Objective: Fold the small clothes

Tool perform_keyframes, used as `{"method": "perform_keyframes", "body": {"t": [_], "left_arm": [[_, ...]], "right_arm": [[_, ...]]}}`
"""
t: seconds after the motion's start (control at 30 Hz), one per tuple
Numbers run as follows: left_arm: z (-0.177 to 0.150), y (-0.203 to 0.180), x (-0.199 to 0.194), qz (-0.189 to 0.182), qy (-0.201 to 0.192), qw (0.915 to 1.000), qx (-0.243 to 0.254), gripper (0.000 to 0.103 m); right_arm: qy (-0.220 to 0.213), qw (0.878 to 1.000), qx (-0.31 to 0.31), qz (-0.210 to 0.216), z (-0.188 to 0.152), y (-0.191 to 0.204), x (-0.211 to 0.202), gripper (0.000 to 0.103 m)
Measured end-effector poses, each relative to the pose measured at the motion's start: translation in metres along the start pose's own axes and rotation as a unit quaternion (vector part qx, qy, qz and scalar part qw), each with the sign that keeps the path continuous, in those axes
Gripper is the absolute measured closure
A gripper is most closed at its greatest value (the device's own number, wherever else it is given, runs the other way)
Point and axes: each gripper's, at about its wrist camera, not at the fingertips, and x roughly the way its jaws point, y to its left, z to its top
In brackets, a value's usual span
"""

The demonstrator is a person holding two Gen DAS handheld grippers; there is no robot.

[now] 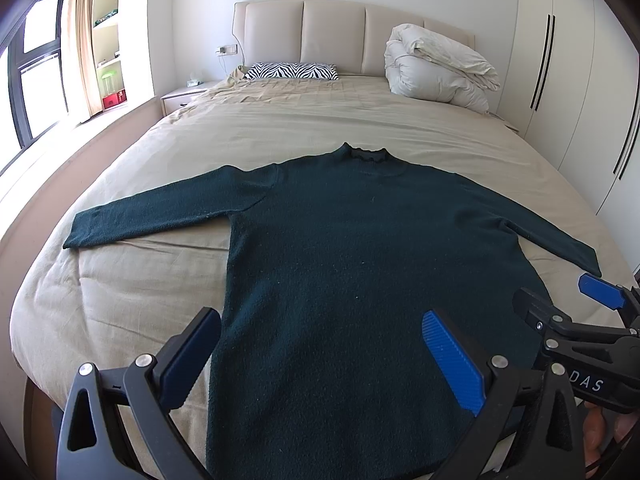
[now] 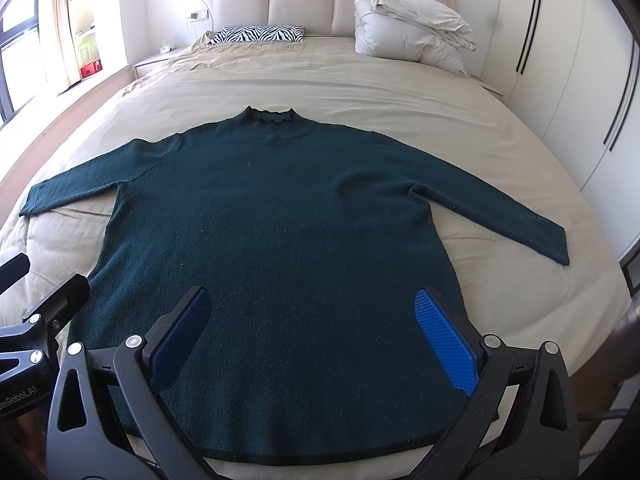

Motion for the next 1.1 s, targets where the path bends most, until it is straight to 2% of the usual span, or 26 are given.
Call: {"method": "perform_keyframes", "body": {"t": [1.1], "left_arm": [[-0.0034,-0.0005,0.0005,-0.002,0.002,1.0,-0.002,0.0]], "right_arm": [[0.005,1.0,-0.003,0.0,-0.0024,0.0048,0.0034,0.0]]}}
